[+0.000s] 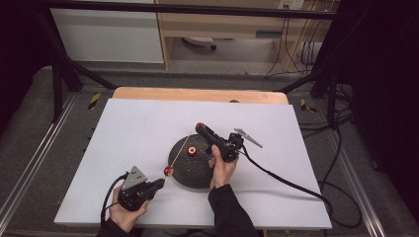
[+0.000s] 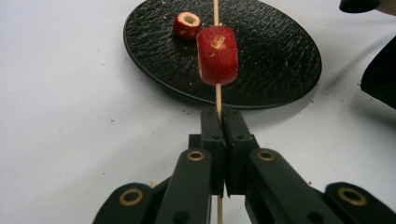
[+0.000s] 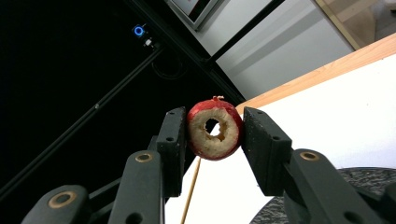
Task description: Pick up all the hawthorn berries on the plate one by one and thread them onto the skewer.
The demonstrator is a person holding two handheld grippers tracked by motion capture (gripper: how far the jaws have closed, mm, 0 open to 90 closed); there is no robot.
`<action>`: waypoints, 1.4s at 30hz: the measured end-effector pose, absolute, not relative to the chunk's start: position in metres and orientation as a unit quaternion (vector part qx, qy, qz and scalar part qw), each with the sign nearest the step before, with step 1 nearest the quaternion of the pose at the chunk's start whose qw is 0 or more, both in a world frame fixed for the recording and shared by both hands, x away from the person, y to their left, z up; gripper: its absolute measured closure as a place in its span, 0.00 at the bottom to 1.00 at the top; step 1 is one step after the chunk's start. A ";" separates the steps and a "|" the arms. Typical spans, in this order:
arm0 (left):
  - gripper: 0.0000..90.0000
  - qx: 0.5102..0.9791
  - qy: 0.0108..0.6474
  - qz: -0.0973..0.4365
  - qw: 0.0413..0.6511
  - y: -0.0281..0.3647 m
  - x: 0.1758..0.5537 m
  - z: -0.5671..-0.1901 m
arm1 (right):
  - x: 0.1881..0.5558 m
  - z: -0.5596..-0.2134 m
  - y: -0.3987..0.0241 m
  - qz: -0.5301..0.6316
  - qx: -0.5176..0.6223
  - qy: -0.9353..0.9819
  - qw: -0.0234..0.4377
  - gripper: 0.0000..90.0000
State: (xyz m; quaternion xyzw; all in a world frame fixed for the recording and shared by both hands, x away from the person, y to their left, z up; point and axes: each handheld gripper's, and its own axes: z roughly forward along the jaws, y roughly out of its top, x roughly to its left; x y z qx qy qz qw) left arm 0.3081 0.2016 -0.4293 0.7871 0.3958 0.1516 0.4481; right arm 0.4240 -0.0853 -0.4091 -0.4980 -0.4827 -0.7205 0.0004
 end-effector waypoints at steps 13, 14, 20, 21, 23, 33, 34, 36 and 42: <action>0.98 0.788 0.392 0.152 0.450 0.200 0.307 -0.429 | 0.430 -0.413 -0.074 -0.726 -0.501 -0.471 0.005 0.68; 0.98 0.788 0.392 0.151 0.449 0.200 0.307 -0.429 | 0.430 -0.414 -0.074 -0.726 -0.502 -0.469 0.006 0.68; 0.98 0.789 0.392 0.151 0.449 0.199 0.307 -0.430 | 0.430 -0.415 -0.071 -0.731 -0.502 -0.463 0.013 0.68; 0.98 0.789 0.392 0.150 0.449 0.200 0.307 -0.429 | 0.430 -0.415 -0.070 -0.732 -0.500 -0.464 0.012 0.68; 0.98 0.786 0.395 0.150 0.451 0.200 0.307 -0.429 | 0.430 -0.414 -0.068 -0.732 -0.498 -0.464 0.013 0.68; 0.98 0.777 0.405 0.150 0.458 0.199 0.307 -0.430 | 0.427 -0.419 -0.062 -0.733 -0.501 -0.460 0.032 0.68; 0.98 0.776 0.407 0.149 0.458 0.198 0.307 -0.430 | 0.427 -0.420 -0.062 -0.734 -0.501 -0.457 0.036 0.68; 0.98 0.775 0.410 0.148 0.458 0.197 0.308 -0.431 | 0.426 -0.422 -0.061 -0.735 -0.502 -0.455 0.041 0.68; 0.98 0.771 0.417 0.148 0.459 0.195 0.307 -0.431 | 0.422 -0.420 -0.061 -0.735 -0.501 -0.454 0.050 0.68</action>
